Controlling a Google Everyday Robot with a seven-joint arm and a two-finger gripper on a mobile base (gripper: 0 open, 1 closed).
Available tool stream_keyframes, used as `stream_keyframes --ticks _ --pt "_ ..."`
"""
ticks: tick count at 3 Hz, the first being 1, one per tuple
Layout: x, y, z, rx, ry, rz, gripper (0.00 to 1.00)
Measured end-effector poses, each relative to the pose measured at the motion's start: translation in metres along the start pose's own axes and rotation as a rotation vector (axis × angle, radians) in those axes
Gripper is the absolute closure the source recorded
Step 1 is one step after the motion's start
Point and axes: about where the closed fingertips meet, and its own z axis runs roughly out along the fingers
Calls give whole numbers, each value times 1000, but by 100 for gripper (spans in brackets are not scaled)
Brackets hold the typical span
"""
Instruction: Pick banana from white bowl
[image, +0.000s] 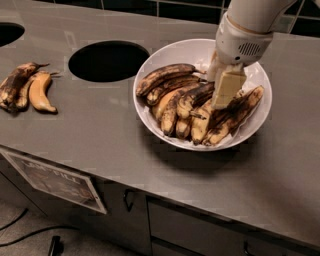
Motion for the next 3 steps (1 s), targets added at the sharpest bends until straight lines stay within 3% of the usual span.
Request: stream_keyframes --ticks 3 --pt "-1 -4 0 0 4 0 45"
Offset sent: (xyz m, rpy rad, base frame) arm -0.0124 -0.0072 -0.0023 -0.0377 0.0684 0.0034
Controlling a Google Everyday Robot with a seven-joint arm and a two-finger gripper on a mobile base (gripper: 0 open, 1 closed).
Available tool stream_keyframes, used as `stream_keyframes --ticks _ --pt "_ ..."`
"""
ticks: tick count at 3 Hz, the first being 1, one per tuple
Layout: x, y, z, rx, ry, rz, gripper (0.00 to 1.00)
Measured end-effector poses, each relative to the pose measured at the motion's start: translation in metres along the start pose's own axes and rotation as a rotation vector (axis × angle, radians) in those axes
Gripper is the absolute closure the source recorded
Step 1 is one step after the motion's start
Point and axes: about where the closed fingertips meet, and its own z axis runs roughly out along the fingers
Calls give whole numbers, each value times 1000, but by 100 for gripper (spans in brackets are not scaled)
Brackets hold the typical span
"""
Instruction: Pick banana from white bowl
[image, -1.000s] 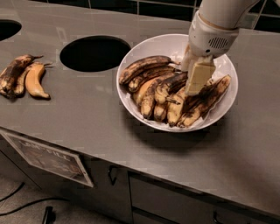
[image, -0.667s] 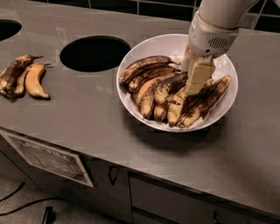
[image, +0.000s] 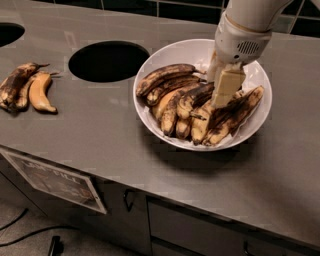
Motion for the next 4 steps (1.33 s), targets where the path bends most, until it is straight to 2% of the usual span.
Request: stream_keyframes --ticks 1,2,4 --pt "-1 -5 -2 5 0 -1 45" --pt "-2 -8 2 -1 2 -2 51" --pt "-2 -12 8 -13 6 -3 48"
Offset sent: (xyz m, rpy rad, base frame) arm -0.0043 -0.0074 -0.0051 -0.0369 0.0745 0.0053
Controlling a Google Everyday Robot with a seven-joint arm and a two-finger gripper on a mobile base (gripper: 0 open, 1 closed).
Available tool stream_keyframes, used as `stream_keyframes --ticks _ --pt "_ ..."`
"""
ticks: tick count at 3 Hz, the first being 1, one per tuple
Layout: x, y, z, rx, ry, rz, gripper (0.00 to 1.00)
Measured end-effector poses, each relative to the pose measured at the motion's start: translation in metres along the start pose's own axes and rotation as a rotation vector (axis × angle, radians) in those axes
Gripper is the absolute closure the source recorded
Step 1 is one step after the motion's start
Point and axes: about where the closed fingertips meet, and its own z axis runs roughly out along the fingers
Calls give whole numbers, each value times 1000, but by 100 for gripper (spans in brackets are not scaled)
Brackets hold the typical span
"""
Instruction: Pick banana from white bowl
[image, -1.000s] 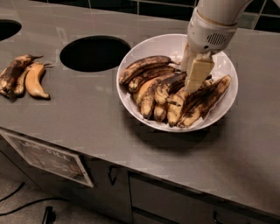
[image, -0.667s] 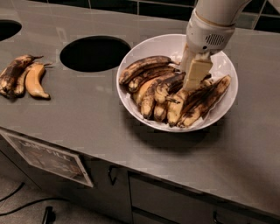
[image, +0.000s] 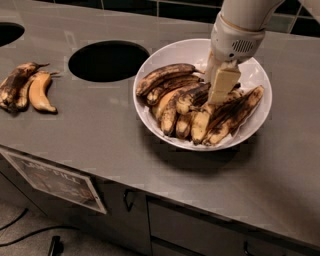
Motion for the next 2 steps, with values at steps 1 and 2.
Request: stream_keyframes --ticks 1,2 --pt "0 -1 2 -4 1 0 53" --pt "0 -1 3 -6 1 2 71"
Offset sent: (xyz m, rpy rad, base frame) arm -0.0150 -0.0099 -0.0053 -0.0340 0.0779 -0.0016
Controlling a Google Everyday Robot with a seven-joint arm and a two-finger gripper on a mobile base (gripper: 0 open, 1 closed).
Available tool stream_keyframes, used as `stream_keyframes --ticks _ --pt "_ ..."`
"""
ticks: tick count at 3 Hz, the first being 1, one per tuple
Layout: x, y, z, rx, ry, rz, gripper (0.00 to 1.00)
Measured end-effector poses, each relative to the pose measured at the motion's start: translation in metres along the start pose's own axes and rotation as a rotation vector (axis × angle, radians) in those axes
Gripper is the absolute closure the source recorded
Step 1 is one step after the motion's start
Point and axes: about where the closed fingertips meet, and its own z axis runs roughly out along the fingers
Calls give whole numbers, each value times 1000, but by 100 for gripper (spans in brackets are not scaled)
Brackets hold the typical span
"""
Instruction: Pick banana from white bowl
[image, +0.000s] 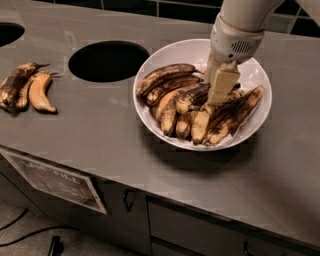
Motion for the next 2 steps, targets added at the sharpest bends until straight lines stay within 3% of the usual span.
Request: stream_keyframes --ticks 1,2 --pt "0 0 -1 -1 0 3 95" --pt "-1 0 -10 18 -13 6 100"
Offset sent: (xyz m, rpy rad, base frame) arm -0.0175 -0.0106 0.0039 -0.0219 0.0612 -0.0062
